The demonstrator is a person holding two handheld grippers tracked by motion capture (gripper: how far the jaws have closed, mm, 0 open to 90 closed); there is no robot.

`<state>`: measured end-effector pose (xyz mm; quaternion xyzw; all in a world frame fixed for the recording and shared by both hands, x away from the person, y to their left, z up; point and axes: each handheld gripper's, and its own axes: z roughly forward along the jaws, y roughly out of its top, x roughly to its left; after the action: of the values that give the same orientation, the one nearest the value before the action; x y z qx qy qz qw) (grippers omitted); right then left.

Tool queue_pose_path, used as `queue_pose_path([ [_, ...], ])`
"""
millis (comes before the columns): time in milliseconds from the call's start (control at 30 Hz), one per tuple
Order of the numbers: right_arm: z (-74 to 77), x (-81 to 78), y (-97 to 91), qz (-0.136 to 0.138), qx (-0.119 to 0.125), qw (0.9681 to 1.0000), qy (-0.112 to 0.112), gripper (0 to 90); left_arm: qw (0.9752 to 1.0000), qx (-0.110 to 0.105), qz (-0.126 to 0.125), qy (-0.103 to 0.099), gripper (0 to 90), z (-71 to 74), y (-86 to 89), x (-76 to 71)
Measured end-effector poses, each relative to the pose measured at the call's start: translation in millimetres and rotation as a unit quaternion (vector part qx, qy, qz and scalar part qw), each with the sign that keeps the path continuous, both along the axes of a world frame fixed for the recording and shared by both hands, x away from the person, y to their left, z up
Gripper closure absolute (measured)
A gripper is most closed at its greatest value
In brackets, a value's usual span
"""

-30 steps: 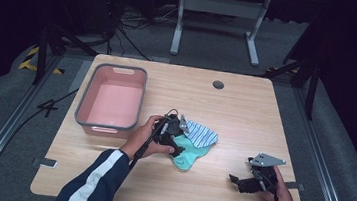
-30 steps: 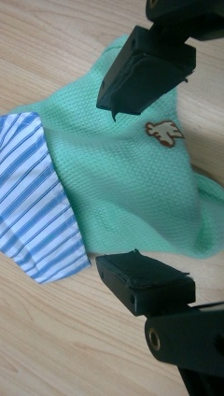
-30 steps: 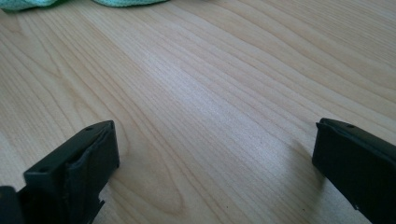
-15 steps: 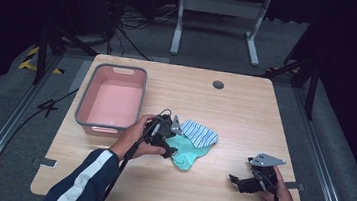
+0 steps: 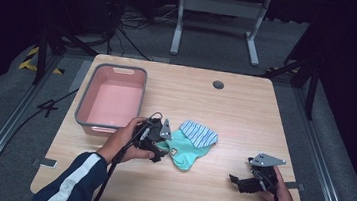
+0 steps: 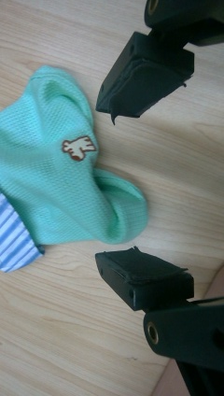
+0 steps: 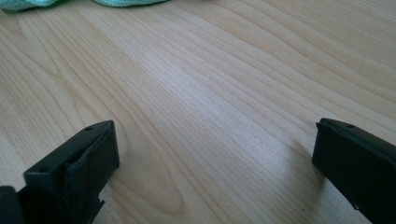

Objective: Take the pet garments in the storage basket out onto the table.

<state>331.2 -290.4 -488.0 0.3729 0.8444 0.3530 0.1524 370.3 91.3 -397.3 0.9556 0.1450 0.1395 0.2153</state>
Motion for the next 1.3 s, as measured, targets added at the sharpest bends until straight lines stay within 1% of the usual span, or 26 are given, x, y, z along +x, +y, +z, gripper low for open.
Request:
queue_pose_path([
  [33, 0.0, 0.0, 0.0, 0.000, 0.000, 1.0000, 0.000, 0.8, 1.0000, -0.001, -0.003, -0.003, 24.1, 0.0, 2.0, -0.5],
  [100, 0.0, 0.0, 0.0, 0.000, 0.000, 1.0000, 0.000, 0.7, 1.0000, -0.002, 0.002, -0.002, 24.2, 0.1, 7.4, -3.3],
  [167, 0.0, 0.0, 0.0, 0.000, 0.000, 1.0000, 0.000, 0.8, 1.0000, 0.001, 0.002, -0.005, 24.2, 0.5, 13.1, -5.6],
  [200, 0.0, 0.0, 0.0, 0.000, 0.000, 1.0000, 0.000, 0.8, 1.0000, -0.002, 0.002, -0.004, 24.4, 0.3, 16.0, -6.7],
  [233, 0.0, 0.0, 0.0, 0.000, 0.000, 1.0000, 0.000, 0.8, 1.0000, 0.001, 0.002, -0.004, 24.5, 0.2, 18.8, -7.9],
  [367, 0.0, 0.0, 0.0, 0.000, 0.000, 1.0000, 0.000, 0.8, 1.0000, -0.001, 0.001, -0.006, 23.3, -2.5, 29.5, -14.2],
  [400, 0.0, 0.0, 0.0, 0.000, 0.000, 1.0000, 0.000, 0.7, 1.0000, 0.000, 0.000, -0.007, 23.1, -3.4, 31.6, -15.9],
  [467, 0.0, 0.0, 0.0, 0.000, 0.000, 1.0000, 0.000, 0.7, 0.9999, 0.010, -0.003, -0.014, 22.4, -4.7, 35.9, -19.0],
  [500, 0.0, 0.0, 0.0, 0.000, 0.000, 1.0000, 0.000, 0.8, 0.9998, 0.012, -0.005, -0.015, 22.4, -5.2, 38.1, -20.3],
  [600, 0.0, 0.0, 0.0, 0.000, 0.000, 1.0000, 0.000, 0.7, 0.9997, 0.016, -0.002, -0.016, 22.3, -6.3, 42.7, -22.5],
  [633, 0.0, 0.0, 0.0, 0.000, 0.000, 1.0000, 0.000, 0.8, 0.9997, 0.014, 0.003, -0.018, 22.3, -7.5, 46.3, -24.4],
  [700, 0.0, 0.0, 0.0, 0.000, 0.000, 1.0000, 0.000, 0.8, 0.9997, 0.014, 0.006, -0.017, 22.4, -8.8, 51.8, -26.0],
  [733, 0.0, 0.0, 0.0, 0.000, 0.000, 1.0000, 0.000, 0.7, 0.9997, 0.017, 0.006, -0.019, 22.4, -9.6, 54.9, -26.6],
  [800, 0.0, 0.0, 0.0, 0.000, 0.000, 1.0000, 0.000, 0.7, 0.9996, 0.016, 0.014, -0.018, 22.2, -12.8, 61.8, -28.6],
  [900, 0.0, 0.0, 0.0, 0.000, 0.000, 1.0000, 0.000, 0.8, 0.9995, 0.017, 0.019, -0.018, 21.7, -17.4, 72.1, -30.5],
  [933, 0.0, 0.0, 0.0, 0.000, 0.000, 1.0000, 0.000, 0.7, 0.9994, 0.021, 0.021, -0.018, 21.6, -18.4, 75.2, -30.9],
  [967, 0.0, 0.0, 0.0, 0.000, 0.000, 1.0000, 0.000, 0.7, 0.9993, 0.020, 0.028, -0.018, 21.5, -19.8, 78.4, -31.6],
  [1033, 0.0, 0.0, 0.0, 0.000, 0.000, 1.0000, 0.000, 0.7, 0.9991, 0.015, 0.032, -0.021, 21.5, -22.2, 84.7, -32.2],
  [1100, 0.0, 0.0, 0.0, 0.000, 0.000, 1.0000, 0.000, 0.7, 0.9988, 0.016, 0.039, -0.023, 21.5, -24.0, 90.6, -33.2],
  [1167, 0.0, 0.0, 0.0, 0.000, 0.000, 1.0000, 0.000, 0.8, 0.9984, 0.018, 0.044, -0.031, 20.6, -25.5, 97.7, -34.1],
  [1200, 0.0, 0.0, 0.0, 0.000, 0.000, 1.0000, 0.000, 0.8, 0.9983, 0.018, 0.049, -0.028, 20.2, -25.8, 100.4, -34.4],
  [1300, 0.0, 0.0, 0.0, 0.000, 0.000, 1.0000, 0.000, 0.7, 0.9979, 0.011, 0.058, -0.028, 19.5, -29.0, 112.5, -35.7],
])
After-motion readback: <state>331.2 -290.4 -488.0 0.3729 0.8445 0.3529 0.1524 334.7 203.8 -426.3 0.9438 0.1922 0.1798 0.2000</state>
